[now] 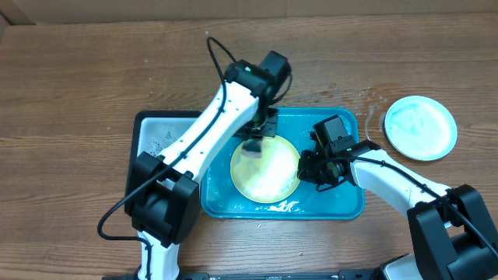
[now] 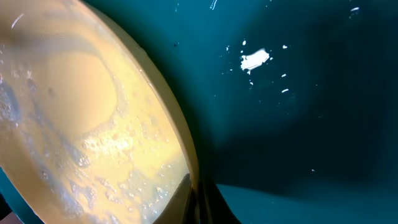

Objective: Clean dirty plates on tray and stack at the side
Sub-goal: 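Return the sponge to the grey tray with the left gripper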

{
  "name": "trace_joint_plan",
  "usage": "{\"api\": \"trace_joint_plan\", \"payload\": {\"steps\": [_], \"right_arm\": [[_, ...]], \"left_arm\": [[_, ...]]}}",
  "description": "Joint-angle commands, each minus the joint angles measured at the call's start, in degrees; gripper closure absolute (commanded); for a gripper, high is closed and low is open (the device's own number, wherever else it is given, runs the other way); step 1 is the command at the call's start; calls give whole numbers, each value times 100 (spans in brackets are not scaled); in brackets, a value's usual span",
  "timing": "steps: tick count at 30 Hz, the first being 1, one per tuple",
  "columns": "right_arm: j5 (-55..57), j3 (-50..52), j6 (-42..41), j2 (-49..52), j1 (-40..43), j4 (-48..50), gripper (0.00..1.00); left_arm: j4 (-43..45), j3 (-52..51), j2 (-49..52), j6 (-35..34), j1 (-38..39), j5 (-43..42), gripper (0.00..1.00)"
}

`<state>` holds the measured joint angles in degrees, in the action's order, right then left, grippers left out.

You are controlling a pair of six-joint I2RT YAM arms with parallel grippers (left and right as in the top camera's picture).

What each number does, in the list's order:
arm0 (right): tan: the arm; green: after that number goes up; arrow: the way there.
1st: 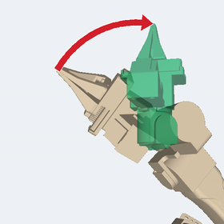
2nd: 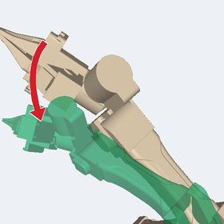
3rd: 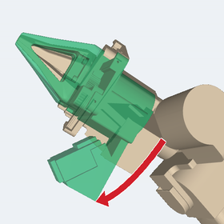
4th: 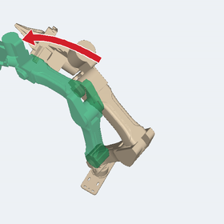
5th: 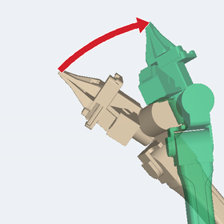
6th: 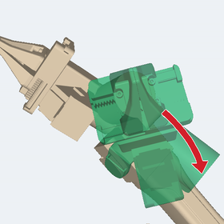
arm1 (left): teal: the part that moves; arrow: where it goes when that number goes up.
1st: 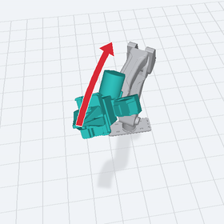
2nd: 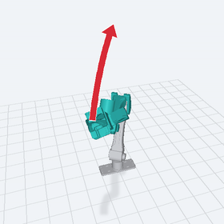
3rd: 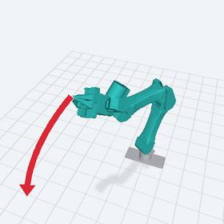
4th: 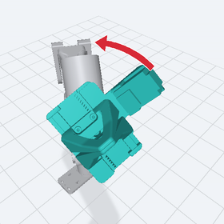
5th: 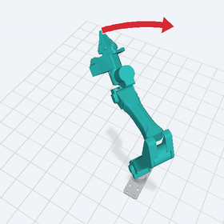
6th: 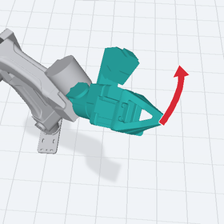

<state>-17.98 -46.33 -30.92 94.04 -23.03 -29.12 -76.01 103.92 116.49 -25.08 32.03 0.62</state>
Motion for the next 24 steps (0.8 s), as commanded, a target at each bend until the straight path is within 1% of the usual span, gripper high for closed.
{"api": "trace_joint_plan", "payload": {"steps": [1, 3, 6, 8, 10, 15, 19, 24], "right_arm": [[55, -39, 83, -15, -11, 13, 96], [57, -68, 129, -17, -11, -11, 96], [61, -216, 369, -17, -11, -214, 96], [83, -372, 549, -17, -11, -426, 96], [214, -730, 890, -17, -11, -911, 96], [345, -1515, 1497, -15, -11, -1814, 96], [966, -2363, 1641, -17, -11, -2621, 96], [2339, -3331, 1646, -17, -17, -3331, 96]], "left_arm": [[-317, 114, -4, 103, -358, 487, 96], [-463, 114, -22, 0, -577, 881, 95], [-619, 111, -48, -133, -986, 1209, 95], [-656, 107, -50, -136, -1327, 1196, 95], [-645, 42, -50, -214, -1838, 1049, 95], [-529, -208, -50, -168, -2361, 977, 96], [-245, -719, -50, -57, -2597, 824, 96], [267, -1585, -50, -9, -2715, 492, 96]]}}
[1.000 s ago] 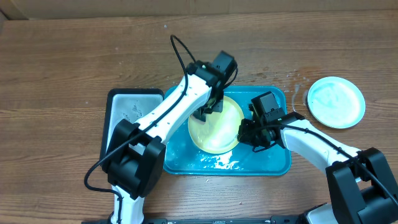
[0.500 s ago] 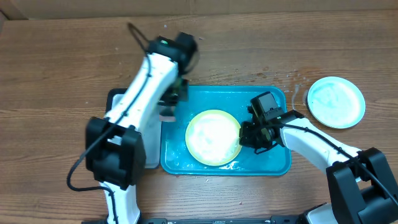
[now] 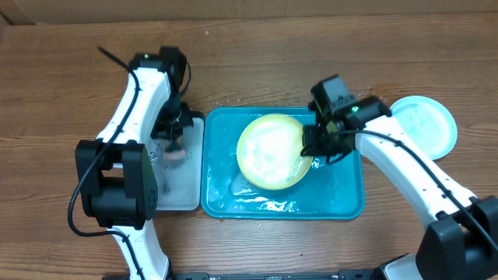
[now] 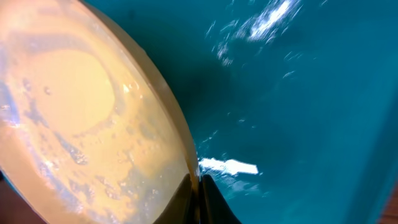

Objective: Clean dirty plates on tray and stack at the side
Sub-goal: 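Return the sponge to the grey tray with the left gripper, then lift and tilt the yellow plate upward with the right gripper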

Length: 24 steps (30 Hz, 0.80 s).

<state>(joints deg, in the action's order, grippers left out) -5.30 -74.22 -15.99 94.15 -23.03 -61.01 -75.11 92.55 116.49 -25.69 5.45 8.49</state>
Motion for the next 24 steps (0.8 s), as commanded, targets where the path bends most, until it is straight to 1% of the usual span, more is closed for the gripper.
{"api": "trace_joint_plan", "payload": {"steps": [1, 5, 8, 12, 16, 24], "right_arm": [[1325, -706, 260, -28, -17, -234, 96], [2236, -1255, 643, -28, -127, -518, 96], [2747, -1624, 824, -28, -367, -673, 96], [3740, -1943, 1298, -28, -973, -809, 96], [5001, -1974, 1622, -26, -1803, -907, 96], [7589, -1974, 1650, -26, -3058, -1325, 96]], "left_arm": [[295, -608, -50, 105, -61, -363, 96], [562, -1038, -50, 249, -63, -623, 95], [619, -1134, -50, 350, -63, -708, 96], [619, -1139, -50, 350, -63, -717, 96], [623, -1141, -50, 389, -63, -813, 96], [697, -1141, -50, 389, -63, -837, 96]]}}
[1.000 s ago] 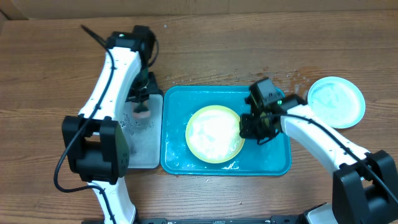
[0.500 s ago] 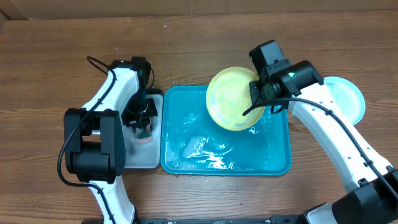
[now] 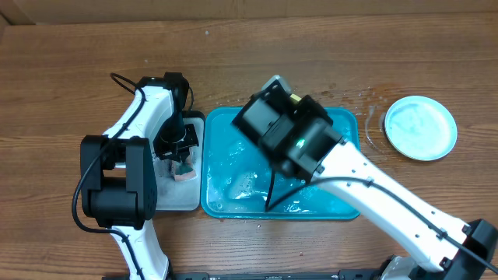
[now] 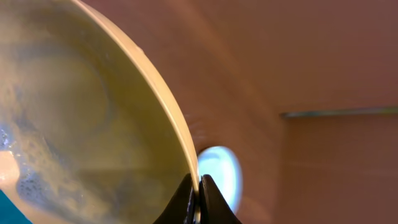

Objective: Clean dirty plates on tray and stack at the side
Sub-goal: 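Lift and tilt the yellow plate upward with the right gripper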

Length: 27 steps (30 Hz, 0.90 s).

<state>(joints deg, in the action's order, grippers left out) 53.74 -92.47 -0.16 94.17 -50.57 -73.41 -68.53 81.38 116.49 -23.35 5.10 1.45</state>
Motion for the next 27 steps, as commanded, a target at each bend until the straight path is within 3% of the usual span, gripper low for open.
{"api": "trace_joint_plan", "payload": {"steps": [1, 12, 27], "right_arm": [[1829, -149, 66, -28, -380, -114, 96], [3438, -149, 520, -28, -1248, -234, 96], [3475, -149, 815, -28, -1532, -168, 96]], "left_arm": [[44, -24, -50, 155, -28, -133, 95], [48, -24, -50, 155, -28, -131, 96], [50, -24, -50, 155, -28, -131, 96]]}}
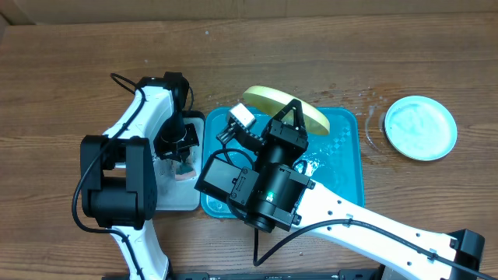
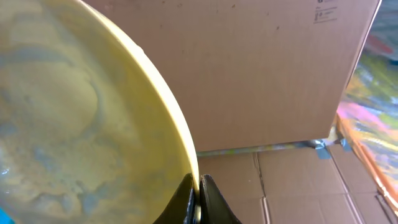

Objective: Clean dirty plates on tray and stack at the side
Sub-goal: 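Lift and tilt the yellow plate upward with the right gripper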

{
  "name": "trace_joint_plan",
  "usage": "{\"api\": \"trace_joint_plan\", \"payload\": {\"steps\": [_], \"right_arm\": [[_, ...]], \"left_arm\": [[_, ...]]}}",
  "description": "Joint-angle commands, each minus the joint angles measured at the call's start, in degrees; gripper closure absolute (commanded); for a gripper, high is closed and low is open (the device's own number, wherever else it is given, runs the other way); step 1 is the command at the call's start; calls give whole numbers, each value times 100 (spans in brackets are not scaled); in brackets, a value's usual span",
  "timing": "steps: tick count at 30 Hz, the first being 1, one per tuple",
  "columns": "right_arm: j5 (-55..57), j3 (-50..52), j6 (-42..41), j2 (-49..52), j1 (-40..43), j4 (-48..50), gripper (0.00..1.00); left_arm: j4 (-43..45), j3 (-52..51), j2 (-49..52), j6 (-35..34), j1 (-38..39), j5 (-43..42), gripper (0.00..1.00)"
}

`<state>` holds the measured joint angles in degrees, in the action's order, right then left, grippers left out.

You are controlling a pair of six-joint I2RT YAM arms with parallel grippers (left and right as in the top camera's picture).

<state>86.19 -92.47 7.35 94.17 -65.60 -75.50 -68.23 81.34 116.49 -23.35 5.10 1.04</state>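
Note:
My right gripper (image 2: 199, 179) is shut on the rim of the wet, soapy yellow plate (image 2: 81, 124). In the overhead view the right gripper (image 1: 291, 109) holds the yellow plate (image 1: 272, 99) tipped on edge, high above the far side of the blue tray (image 1: 342, 163). A light blue plate (image 1: 421, 127) lies on the table to the right. My left gripper (image 1: 180, 155) points down over a pinkish sponge (image 1: 185, 173) in the grey tray; its jaws are hidden.
The grey tray (image 1: 167, 198) sits against the blue tray's left side. My raised right arm (image 1: 264, 187) covers the blue tray's left half. Water drops (image 1: 366, 101) spot the wood by the tray's far right corner. Cardboard boxes (image 2: 267, 74) fill the right wrist view's background.
The right arm has risen and turned with the yellow plate; its wrist camera now faces cardboard boxes where it faced the table and the light blue plate. The left arm has not moved.
First the left gripper pressed the sponge on the yellow plate in the blue tray while the right gripper held its rim. Then the left arm was at the grey tray with the sponge. The right gripper later held the plate above the tray, now higher and on edge.

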Motion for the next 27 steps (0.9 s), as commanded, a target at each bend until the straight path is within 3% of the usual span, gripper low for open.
{"api": "trace_joint_plan", "payload": {"steps": [1, 27], "right_arm": [[229, -149, 63, -28, -28, 44, 96], [225, -149, 63, -28, -28, 170, 96]], "left_arm": [[17, -20, -50, 155, -28, -90, 96], [17, -20, -50, 155, -28, -85, 96]]}}
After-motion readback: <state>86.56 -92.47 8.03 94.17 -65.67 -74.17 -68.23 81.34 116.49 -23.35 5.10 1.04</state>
